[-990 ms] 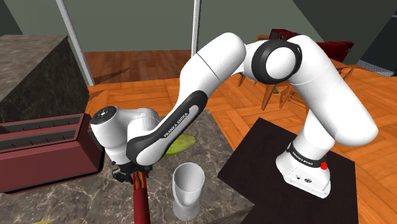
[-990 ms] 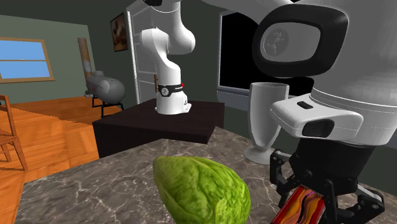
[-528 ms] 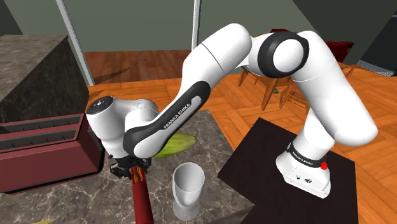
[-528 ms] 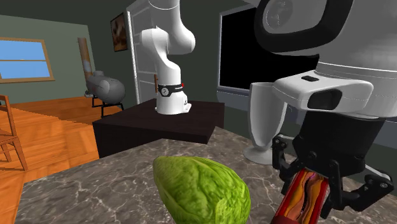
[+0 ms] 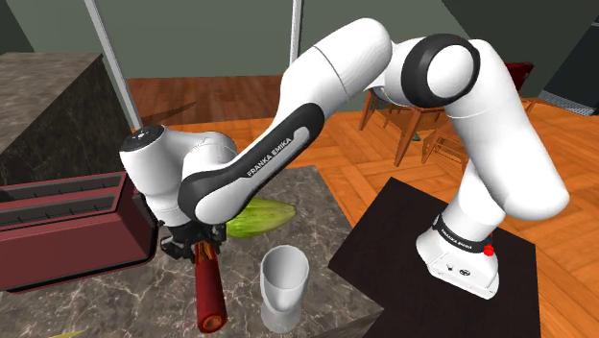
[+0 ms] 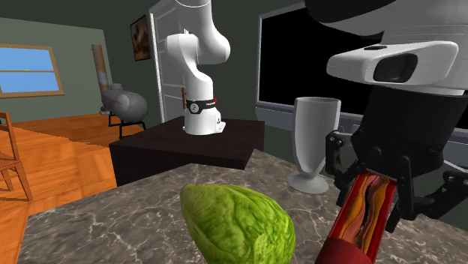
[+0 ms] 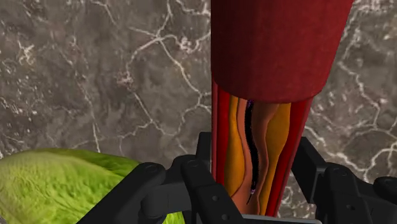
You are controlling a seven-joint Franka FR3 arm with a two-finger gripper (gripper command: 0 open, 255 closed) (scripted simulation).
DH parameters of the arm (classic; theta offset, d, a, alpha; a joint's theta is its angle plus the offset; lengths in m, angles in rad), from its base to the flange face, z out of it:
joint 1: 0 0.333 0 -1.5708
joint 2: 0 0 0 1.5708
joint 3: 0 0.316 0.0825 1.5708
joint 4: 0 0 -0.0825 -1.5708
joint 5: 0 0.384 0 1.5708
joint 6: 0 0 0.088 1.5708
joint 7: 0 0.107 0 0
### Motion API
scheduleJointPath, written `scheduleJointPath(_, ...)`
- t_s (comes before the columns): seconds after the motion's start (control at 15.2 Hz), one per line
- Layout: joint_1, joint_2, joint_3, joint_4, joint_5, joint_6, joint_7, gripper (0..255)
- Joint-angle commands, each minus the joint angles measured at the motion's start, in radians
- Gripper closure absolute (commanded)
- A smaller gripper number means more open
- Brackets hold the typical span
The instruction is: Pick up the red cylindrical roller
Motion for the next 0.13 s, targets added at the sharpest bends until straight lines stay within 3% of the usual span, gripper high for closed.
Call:
scheduleJointPath(0.0,-0.004,-0.013,0.004,-0.006,0.004,-0.006,-0.002,255)
scheduleJointPath(0.07,-0.004,-0.013,0.004,-0.006,0.004,-0.006,-0.002,255)
